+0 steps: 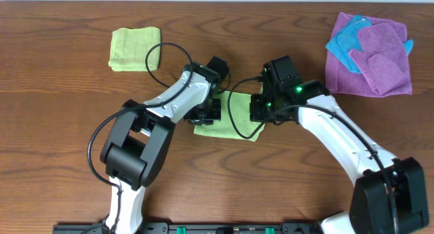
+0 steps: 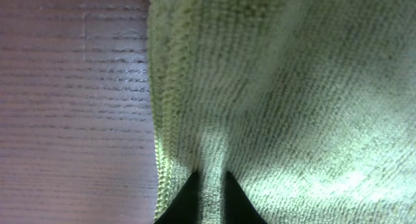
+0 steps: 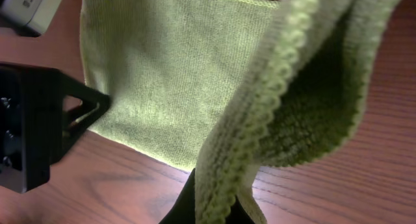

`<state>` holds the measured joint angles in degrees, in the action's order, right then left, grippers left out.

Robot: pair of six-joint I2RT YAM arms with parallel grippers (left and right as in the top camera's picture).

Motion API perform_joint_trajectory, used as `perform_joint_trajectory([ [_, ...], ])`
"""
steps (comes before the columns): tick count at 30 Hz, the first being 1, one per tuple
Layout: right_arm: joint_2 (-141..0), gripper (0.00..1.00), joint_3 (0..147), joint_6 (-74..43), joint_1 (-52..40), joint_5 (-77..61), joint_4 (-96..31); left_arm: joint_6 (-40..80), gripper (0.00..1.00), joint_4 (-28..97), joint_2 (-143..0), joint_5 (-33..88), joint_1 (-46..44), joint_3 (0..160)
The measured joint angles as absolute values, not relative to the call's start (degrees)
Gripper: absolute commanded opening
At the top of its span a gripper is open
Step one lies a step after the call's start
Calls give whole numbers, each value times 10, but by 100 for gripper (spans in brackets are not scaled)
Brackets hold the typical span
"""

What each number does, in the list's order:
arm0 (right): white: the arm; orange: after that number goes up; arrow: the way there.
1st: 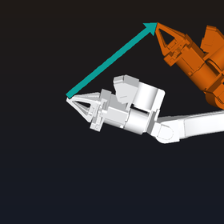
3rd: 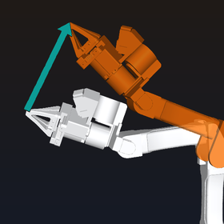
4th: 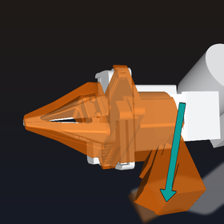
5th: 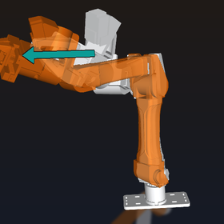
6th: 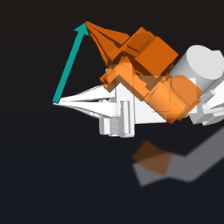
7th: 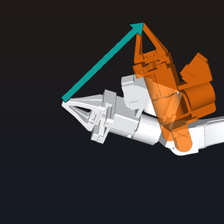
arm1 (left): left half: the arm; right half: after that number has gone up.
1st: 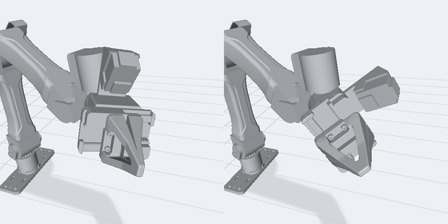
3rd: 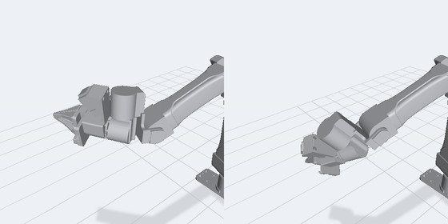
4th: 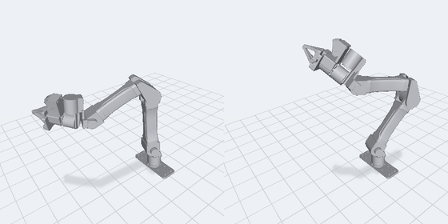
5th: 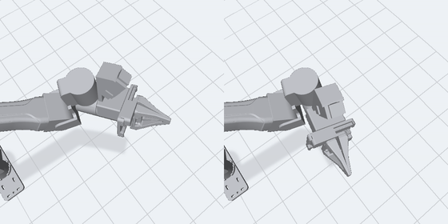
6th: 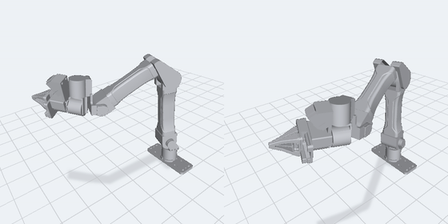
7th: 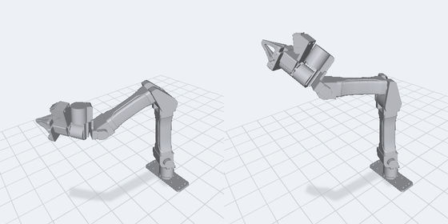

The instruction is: Fold the cloth

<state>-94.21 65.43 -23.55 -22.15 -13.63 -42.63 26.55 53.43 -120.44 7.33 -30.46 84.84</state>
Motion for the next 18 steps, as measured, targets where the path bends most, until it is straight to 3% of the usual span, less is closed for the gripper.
perform_joint_trajectory([
  [1,-942,2,655,-237,-224,-136,-426,265,60,535,-1204,74,-304,848],
  [3,-942,2,655,-240,-229,-134,-426,263,91,535,-1204,78,-304,848],
  [4,-942,1,655,-241,-231,-133,-426,263,95,535,-1204,82,-304,848],
  [18,-942,1,655,-251,-237,-123,-426,252,96,582,-1193,59,-279,908],
])
